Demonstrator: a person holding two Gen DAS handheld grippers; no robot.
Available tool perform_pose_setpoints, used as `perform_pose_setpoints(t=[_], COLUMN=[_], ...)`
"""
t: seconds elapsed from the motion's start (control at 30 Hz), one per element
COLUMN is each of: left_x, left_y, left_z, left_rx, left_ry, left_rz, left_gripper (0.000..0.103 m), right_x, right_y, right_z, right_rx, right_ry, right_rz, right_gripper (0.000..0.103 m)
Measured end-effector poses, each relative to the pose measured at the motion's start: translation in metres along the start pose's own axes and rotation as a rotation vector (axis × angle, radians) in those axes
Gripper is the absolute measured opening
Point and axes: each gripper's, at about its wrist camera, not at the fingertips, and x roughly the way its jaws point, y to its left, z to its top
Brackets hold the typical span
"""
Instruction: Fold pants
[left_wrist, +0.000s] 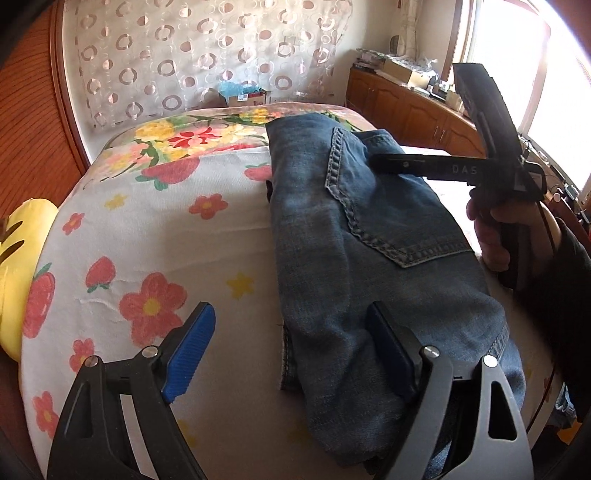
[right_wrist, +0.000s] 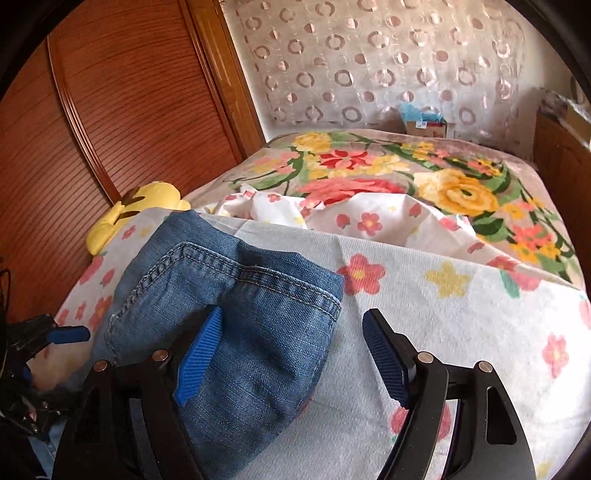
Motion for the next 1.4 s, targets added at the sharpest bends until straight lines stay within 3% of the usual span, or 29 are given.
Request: perform_pose_setpoints(t=[0.13,0.3,0.6,0.83,0.97,1.03,1.13,1.2,1.27,1.4], left_x=[-0.001,0.004,0.012,0.013,0.014,0.012,0.01,0.009,0.008,0.001], left_y=[0.001,0.002,0.0,-0.002,-0.005,-0.008,-0.012,-0.011,-0.01,-0.009], left_z=[0.008,0.017,0.017,0.018,0.019,0.019,0.018,0.019,0.019,0.018], left_rx=[-0.014,-0.045,-0.036,-0.039,-0.026,-0.01,0.01,0.002,0.003,-0.003], left_ry=[-0.009,-0.003,0.007,-0.003,-0.007,-0.006,-0.019,-0.025,-0.031,-0.05], left_rz=[0.013,-0.035,-0.04,-0.046,-0.064,-0.091,-0.085,-0.086,-0.086,-0.099], left_gripper=[0.085,0.082,0.077,0.073,0.058,0.044,0.037,0.032,0.02,0.011], right_x=[0.0,0.005,0.009,0.012,0.013,0.01,0.005,0.004,0.0,-0.015], right_y=[-0.005,-0.007,-0.006,-0.003,0.001,0.001,-0.006,-0.004,0.0,0.014], right_z=[-0.004,-0.006,-0.006,-0.007,-0.008,-0.008,-0.009,-0.011,-0.012,-0.01], right_rx=[0.03,0.027,0.005,-0.011,-0.034,-0.036,-0.014,-0.019,-0.03,-0.061], right_ry=[0.013,0.042,0.046,0.046,0.043,0.035,0.011,-0.002,-0.023,-0.061], right_rz=[0.051,0.126,0.143,0.163,0.161,0.169,0.202,0.202,0.202,0.19], right_gripper=[0.079,0.079,0.079,0.071,0.06,0.048,0.036,0.032,0.029,0.026])
